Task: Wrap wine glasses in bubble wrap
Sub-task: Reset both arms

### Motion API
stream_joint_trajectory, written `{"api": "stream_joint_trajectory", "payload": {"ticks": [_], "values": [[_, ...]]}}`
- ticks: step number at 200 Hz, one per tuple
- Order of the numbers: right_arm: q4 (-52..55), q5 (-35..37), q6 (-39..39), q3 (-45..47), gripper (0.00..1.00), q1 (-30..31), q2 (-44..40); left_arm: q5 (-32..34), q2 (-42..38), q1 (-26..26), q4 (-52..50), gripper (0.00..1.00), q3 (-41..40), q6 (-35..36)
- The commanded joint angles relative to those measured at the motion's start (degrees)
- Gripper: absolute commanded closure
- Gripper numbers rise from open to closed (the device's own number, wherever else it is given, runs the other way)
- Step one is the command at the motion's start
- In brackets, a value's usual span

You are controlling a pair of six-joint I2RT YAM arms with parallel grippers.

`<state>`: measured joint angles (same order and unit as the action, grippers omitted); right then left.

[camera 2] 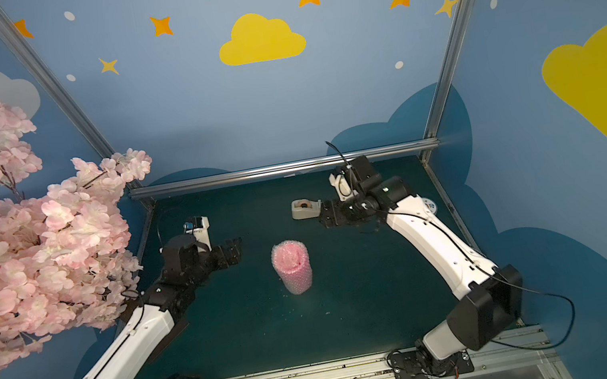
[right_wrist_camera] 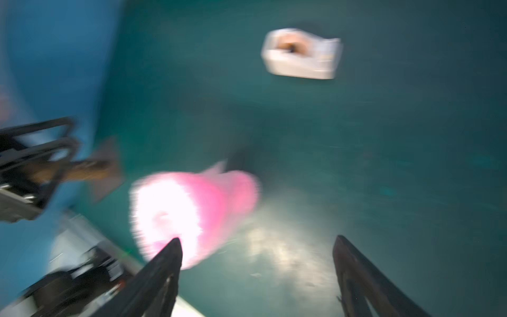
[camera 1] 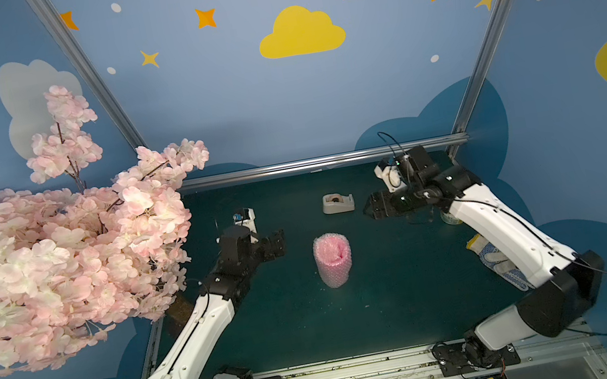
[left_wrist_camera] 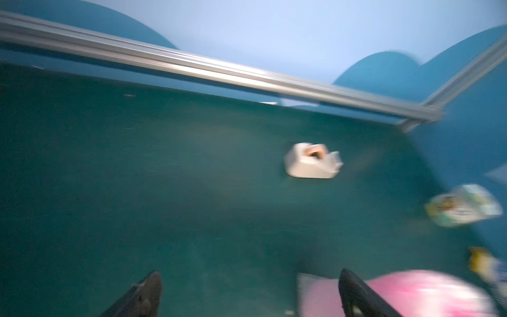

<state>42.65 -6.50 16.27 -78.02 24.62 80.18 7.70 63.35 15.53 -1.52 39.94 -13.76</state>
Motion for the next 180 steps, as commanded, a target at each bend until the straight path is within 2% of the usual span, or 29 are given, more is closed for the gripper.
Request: {"api": "stream_joint_trajectory", "payload": {"ticks": [1,5,12,22,23,25,29,35,41,50,59,83,95,103,116,130,151,166,180], "values": [[-33.5,23.4,-8.5,25.4,0.14,-1.3,-6.6,14.6,4.6,-7.8,16.0,0.00,-8.8,15.2],[-41.8,26.1,-10.6,30.9,0.14,-1.9,-7.7,14.5,5.7,-9.5,16.3,0.00,-9.7,13.8],[-54.1,29.8,-12.8,39.3,0.13,-3.4,-8.8,10.5,7.1,-12.3,18.2,0.00,-11.8,12.8],[-64.8,33.9,-11.4,47.5,0.13,-6.8,-9.2,6.4,9.4,-14.0,26.9,0.00,-16.7,12.7],[-65.7,33.9,-11.5,48.1,0.08,-7.2,-9.1,6.1,9.8,-14.1,28.9,0.00,-17.4,12.9],[-67.7,34.0,-11.1,48.8,0.03,-8.4,-9.0,5.2,10.6,-14.4,32.2,0.00,-18.4,13.2],[-65.9,33.0,-9.4,48.7,0.02,-10.2,-9.5,4.8,11.8,-15.0,38.3,0.00,-19.8,14.2],[-61.2,29.1,-8.2,47.4,0.02,-12.3,-10.5,4.3,12.9,-15.5,41.3,0.00,-19.8,13.0],[-56.2,25.5,-11.8,45.4,0.02,-14.3,-10.8,0.5,14.3,-17.5,40.3,0.00,-18.2,10.3],[-51.8,24.0,-13.7,43.3,0.02,-15.7,-9.7,-4.6,16.8,-19.2,37.1,0.00,-15.2,9.5],[-51.8,23.7,-15.9,43.4,0.02,-16.0,-8.4,-8.0,20.4,-19.2,41.1,0.00,-15.3,10.8],[-69.8,20.4,-16.8,50.7,0.02,-17.7,-4.0,-12.2,27.1,-18.8,55.9,0.00,-19.0,12.8],[-76.0,17.2,-17.6,52.3,0.02,-18.7,0.6,-11.8,25.5,-18.8,51.3,0.00,-17.9,13.0],[-86.3,16.8,-17.7,54.9,0.02,-18.8,4.9,-11.0,24.5,-18.7,45.5,0.00,-16.0,12.9],[-97.3,15.2,-17.9,57.3,0.02,-19.5,9.0,-10.0,25.5,-18.0,48.6,0.00,-16.7,13.1],[-93.2,14.1,-17.1,56.2,0.02,-20.0,7.7,-10.0,24.9,-18.0,47.9,0.00,-16.8,13.0],[-74.7,11.0,-17.3,50.3,0.02,-21.3,4.0,-9.9,24.6,-18.1,47.4,0.00,-16.7,13.1],[-79.6,11.6,-16.9,52.0,0.02,-21.2,4.8,-9.3,24.6,-17.6,46.9,0.00,-16.6,13.5],[-75.7,11.1,-17.3,50.6,0.02,-21.3,4.1,-8.9,24.7,-17.5,46.4,0.00,-16.3,13.3]]}}
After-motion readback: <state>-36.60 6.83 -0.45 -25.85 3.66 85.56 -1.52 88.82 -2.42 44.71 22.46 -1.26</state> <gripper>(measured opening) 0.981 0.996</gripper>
